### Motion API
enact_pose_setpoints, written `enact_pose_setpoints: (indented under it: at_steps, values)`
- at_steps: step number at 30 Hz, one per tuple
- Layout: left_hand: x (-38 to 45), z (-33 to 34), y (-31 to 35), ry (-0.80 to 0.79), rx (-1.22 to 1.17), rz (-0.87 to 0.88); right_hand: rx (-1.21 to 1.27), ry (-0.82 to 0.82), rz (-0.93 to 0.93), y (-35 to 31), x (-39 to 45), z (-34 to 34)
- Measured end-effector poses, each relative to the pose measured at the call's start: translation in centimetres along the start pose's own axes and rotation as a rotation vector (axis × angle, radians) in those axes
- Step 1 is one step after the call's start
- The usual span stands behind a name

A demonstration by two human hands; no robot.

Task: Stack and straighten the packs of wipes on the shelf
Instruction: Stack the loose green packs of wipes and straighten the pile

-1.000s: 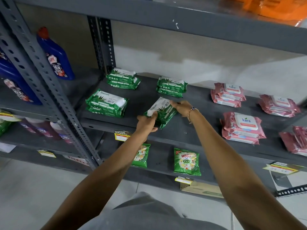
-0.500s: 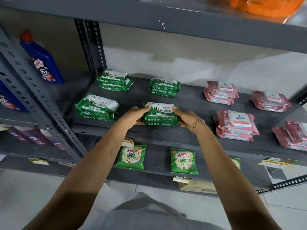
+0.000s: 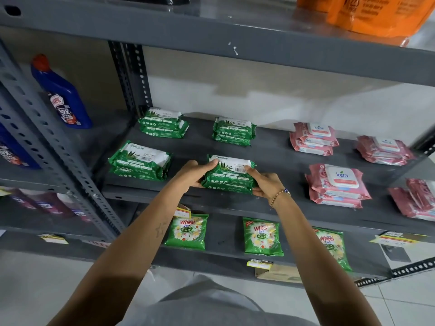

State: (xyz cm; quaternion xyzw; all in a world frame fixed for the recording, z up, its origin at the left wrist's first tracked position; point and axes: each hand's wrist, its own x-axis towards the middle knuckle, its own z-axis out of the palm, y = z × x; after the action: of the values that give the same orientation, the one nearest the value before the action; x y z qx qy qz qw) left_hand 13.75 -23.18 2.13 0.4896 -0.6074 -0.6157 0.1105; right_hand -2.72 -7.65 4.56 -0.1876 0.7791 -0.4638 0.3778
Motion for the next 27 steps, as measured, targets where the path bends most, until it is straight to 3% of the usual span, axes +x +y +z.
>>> enact_pose_setpoints:
  at_steps: [22,23,25,27]
  values:
    - [-1.3,0.4,1.0,0.053,0.071,0.014,-0.047,0.014,-0.041,-0.6,0.2,-0.5]
    - [-2.2,0.6,1.6,0.091,0.174,0.052,-0.081,0.014,-0.044,-0.6,0.1,-0.7]
    - [-3.1,1.3,2.4,0.315,0.489,0.206,-0.145,0.033,-0.055,-0.6,-0.4,-1.5]
    - [-4.3,2.3,3.4,0.488,0.615,0.410,-0.199,0.080,-0.094,-0.8,-0.8,-2.6]
